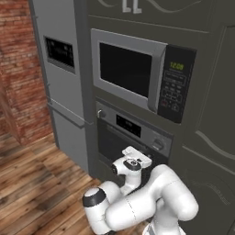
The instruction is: Place the fish on the rack of the oven, and slide the rack back inside. Close the oven door.
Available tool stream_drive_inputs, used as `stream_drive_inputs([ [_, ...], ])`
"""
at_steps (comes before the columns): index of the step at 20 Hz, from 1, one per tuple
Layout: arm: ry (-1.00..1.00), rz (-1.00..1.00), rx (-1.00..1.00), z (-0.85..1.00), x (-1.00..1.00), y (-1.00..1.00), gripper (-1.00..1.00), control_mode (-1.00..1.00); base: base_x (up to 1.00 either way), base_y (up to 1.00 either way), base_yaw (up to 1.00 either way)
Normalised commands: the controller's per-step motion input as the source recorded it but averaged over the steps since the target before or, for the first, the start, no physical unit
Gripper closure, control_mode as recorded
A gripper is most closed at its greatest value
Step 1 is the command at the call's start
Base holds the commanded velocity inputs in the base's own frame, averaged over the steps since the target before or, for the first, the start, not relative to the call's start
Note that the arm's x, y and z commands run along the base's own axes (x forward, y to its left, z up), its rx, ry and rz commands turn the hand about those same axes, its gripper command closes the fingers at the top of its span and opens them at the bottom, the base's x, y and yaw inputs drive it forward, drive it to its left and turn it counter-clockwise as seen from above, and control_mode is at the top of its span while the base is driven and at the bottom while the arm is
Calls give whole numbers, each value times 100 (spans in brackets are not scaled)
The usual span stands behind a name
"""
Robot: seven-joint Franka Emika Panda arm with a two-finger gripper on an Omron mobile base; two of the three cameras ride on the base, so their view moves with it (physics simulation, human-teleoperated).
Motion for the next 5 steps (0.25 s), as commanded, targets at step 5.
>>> stream_drive_inputs([
  [5,0,0,0,0,0,0,-100,-100,0,0,0],
])
